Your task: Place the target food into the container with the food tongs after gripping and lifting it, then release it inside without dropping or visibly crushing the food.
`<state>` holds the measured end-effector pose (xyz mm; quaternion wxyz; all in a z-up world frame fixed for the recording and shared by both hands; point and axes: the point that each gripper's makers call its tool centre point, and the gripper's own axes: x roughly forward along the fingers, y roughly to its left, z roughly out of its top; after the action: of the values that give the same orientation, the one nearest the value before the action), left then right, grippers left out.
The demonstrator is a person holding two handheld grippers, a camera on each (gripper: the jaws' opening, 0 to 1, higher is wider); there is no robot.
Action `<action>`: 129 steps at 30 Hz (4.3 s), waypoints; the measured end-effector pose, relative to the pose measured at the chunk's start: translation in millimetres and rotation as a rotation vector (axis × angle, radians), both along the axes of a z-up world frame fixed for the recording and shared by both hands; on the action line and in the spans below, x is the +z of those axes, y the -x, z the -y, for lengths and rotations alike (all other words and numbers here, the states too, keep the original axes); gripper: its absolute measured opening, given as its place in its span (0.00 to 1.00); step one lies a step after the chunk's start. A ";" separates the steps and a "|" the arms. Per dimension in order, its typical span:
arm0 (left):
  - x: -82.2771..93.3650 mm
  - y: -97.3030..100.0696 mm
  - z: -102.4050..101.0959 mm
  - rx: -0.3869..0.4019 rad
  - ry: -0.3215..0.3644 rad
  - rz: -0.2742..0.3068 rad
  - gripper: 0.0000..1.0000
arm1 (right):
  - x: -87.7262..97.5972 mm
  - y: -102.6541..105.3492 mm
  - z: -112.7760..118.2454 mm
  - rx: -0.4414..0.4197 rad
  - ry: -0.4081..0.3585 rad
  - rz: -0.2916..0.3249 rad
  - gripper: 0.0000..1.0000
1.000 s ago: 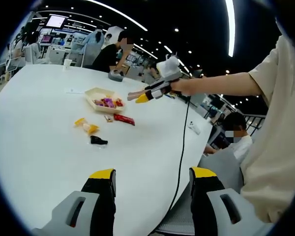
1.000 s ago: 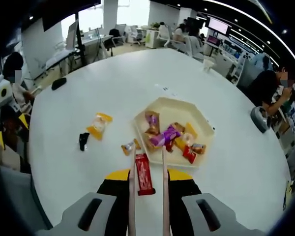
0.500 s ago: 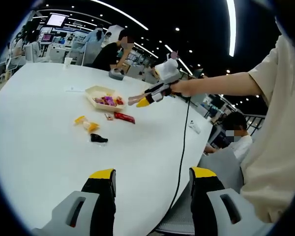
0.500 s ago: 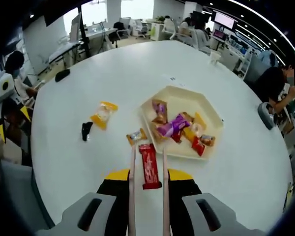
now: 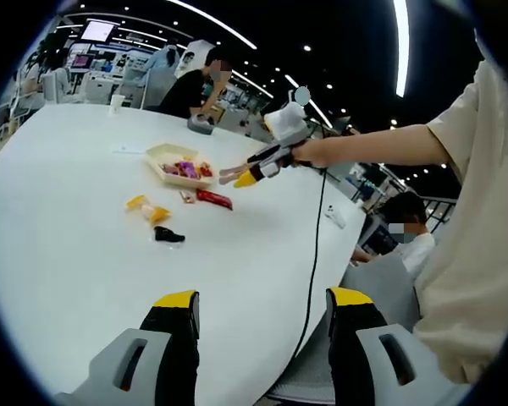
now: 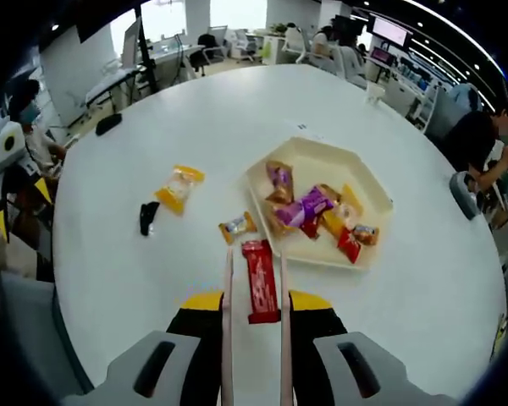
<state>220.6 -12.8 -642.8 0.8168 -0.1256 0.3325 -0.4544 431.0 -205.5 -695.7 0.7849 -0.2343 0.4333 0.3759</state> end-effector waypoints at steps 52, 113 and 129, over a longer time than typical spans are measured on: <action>-11.8 -1.7 7.8 -0.009 -0.010 -0.043 0.60 | -40.9 -4.4 14.1 0.014 0.031 -0.071 0.26; -16.2 4.2 11.4 -0.018 -0.017 -0.067 0.60 | -56.4 5.5 17.7 -0.012 0.040 -0.098 0.25; -17.2 5.1 12.4 -0.021 -0.021 -0.069 0.60 | -55.8 4.6 17.8 0.002 0.057 -0.078 0.25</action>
<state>215.6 -25.2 -660.0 0.8014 -0.1291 0.3666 -0.4546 426.4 -223.2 -751.5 0.7602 -0.2421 0.4738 0.3729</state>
